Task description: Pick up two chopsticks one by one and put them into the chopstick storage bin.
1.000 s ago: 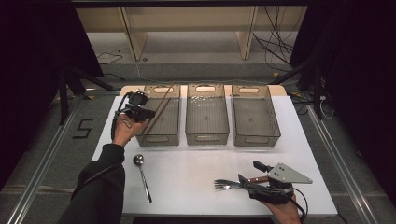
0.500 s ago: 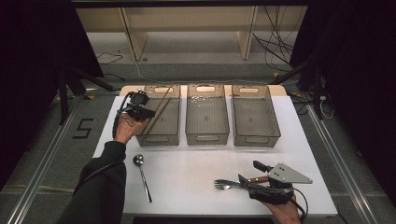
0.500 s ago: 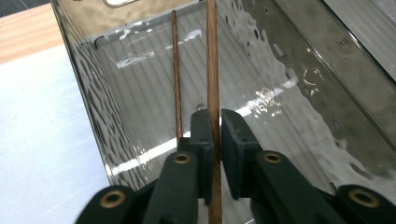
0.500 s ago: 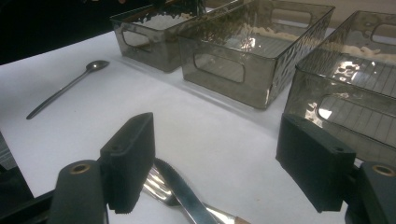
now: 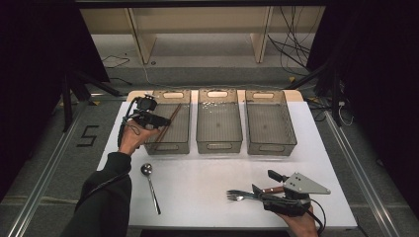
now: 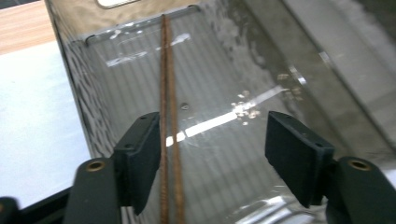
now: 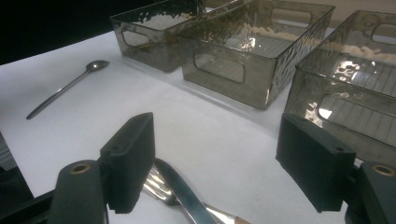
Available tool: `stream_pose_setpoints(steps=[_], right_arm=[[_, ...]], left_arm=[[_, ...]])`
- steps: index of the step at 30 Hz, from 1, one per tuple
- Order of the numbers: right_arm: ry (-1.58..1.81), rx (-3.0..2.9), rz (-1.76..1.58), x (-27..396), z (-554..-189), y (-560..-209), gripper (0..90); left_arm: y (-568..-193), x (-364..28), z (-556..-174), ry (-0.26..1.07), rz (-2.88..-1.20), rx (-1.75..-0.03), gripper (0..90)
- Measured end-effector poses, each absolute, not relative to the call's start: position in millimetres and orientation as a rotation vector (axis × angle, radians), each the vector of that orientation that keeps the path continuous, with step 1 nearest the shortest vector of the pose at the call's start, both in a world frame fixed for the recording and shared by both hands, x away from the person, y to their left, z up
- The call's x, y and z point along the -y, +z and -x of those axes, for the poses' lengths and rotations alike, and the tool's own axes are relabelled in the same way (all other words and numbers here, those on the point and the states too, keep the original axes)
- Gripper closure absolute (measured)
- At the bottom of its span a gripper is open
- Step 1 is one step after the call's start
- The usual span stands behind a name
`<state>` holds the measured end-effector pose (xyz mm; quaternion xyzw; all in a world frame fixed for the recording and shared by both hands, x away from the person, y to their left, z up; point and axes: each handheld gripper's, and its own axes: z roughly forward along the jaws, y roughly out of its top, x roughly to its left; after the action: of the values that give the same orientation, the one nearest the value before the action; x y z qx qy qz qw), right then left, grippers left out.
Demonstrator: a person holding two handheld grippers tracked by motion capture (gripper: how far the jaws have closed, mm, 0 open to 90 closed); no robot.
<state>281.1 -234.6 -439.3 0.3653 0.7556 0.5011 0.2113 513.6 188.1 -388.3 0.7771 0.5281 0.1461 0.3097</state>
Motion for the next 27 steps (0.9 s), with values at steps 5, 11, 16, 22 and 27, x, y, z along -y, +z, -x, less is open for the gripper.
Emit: stream_pose_setpoints(steps=[5, 11, 16, 22, 27], right_arm=[[1.393, -2.098, -1.015, 234, -281, -439, 28.7], [1.393, -2.097, -1.016, 234, -281, -439, 28.7], [1.394, -2.096, -1.016, 234, -281, -439, 28.7], [1.392, -2.096, -1.016, 234, -281, -439, 28.7], [1.391, -2.096, -1.018, 234, -281, -440, 28.7]], left_arm=[[-382, -185, -500, 0.357, -2.042, -1.363, 28.7], [-378, -182, -480, 0.321, -2.009, -1.301, 25.4], [-379, -176, -462, 0.296, -2.009, -1.253, 23.7], [-384, -169, -438, 0.282, -2.021, -1.203, 23.5], [-395, -166, -419, 0.248, -2.046, -1.168, 23.3]])
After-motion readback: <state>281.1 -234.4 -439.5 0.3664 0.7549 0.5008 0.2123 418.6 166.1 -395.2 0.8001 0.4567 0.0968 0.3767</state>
